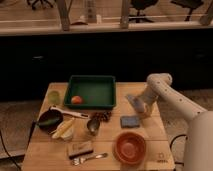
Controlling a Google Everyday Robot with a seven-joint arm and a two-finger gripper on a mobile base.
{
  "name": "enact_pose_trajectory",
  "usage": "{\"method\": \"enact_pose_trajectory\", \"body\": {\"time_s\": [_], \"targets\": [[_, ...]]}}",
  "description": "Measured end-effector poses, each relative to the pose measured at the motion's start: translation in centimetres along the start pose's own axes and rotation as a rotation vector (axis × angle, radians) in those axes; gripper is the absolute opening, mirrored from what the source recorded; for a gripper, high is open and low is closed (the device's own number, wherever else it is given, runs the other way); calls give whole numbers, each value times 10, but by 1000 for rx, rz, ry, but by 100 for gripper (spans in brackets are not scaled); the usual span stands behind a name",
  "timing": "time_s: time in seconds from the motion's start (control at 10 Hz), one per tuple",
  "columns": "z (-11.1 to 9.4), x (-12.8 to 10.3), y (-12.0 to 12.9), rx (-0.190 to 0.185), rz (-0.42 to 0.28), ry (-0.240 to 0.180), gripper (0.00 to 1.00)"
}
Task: Place towel in red bowl
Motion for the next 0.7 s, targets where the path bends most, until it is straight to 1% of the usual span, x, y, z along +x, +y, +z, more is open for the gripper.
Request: {"method": "enact_pose_trajectory", "body": {"time_s": [0.7], "targets": [[-2,1,2,3,-29,-3,80]]}}
